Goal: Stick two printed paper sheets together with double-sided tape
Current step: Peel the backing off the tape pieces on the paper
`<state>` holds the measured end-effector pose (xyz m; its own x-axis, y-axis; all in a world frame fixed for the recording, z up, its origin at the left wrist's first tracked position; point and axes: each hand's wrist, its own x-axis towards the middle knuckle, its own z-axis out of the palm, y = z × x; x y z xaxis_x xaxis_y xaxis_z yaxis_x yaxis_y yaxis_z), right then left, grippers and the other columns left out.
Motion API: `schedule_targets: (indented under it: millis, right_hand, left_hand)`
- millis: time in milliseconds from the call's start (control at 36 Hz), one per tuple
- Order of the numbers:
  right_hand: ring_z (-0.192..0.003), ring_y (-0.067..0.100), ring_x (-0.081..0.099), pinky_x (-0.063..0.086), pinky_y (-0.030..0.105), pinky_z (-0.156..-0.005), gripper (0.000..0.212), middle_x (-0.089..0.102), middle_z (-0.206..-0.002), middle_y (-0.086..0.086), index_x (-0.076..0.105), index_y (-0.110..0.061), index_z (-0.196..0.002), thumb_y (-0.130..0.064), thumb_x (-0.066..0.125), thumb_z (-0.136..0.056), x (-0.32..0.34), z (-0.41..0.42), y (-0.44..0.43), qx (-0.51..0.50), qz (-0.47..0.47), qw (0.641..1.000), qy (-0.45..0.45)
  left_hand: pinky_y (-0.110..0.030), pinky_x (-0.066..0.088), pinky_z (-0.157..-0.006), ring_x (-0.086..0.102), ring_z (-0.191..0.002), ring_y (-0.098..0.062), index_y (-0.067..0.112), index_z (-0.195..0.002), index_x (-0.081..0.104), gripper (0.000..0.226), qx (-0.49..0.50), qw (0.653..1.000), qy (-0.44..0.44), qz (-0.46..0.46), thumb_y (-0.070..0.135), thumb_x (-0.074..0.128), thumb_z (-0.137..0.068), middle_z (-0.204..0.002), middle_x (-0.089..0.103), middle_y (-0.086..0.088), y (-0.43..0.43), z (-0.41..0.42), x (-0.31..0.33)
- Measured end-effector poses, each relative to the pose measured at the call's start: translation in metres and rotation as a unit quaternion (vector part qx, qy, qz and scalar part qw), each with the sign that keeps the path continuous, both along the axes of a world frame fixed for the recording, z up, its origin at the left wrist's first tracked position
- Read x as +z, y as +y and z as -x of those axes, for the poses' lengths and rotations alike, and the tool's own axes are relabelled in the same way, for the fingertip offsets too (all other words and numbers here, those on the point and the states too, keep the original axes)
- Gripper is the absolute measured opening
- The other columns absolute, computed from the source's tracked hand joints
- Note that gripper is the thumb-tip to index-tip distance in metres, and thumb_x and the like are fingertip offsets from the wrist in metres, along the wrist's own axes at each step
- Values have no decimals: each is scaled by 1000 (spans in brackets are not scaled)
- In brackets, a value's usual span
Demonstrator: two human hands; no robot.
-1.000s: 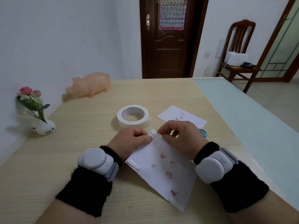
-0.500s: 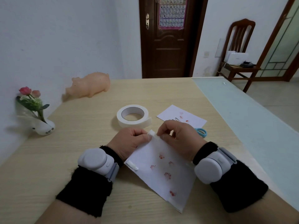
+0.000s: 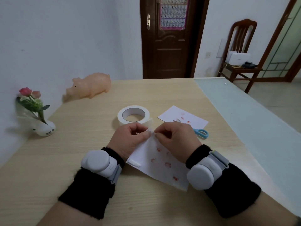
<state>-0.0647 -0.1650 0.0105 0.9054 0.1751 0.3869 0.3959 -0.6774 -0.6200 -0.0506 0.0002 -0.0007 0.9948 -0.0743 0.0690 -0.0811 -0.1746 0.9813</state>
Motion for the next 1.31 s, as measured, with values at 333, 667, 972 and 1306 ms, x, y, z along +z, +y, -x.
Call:
schedule_targets:
  millis: [333,667,972,1306]
  right_hand:
    - [-65,1,62,46,6,-62,5,67,-66,-13,73,-23,-76,-20,69,-79,1,-1,-1,-7,-53,998,38]
    - [-64,-11,57,40,2,-59,8,57,-57,-24,70,-26,-71,-20,69,-76,-2,0,3,-21,-40,999,24]
    - [-69,1,61,45,8,-60,12,61,-61,-19,66,-26,-67,-18,68,-76,-2,0,1,0,-36,999,24]
    - [-67,6,52,45,27,-68,11,58,-71,-7,63,-20,-68,-14,65,-76,-3,-2,1,3,0,1000,-5]
  left_hand:
    - [-21,52,-53,63,-57,-11,6,-72,64,12,-58,991,27,116,-4,66,-78,-60,67,-1,-4,3,1]
    - [-43,45,-74,54,-76,-28,18,-69,72,11,-82,993,11,82,20,77,-59,-77,64,-14,-2,3,-3]
    - [-44,44,-73,54,-74,-28,19,-68,73,5,-78,995,1,60,15,71,-65,-76,64,-17,-3,3,-3]
    - [-43,45,-71,55,-72,-29,18,-68,73,4,-71,997,-9,38,17,71,-65,-76,65,-17,-4,3,-3]
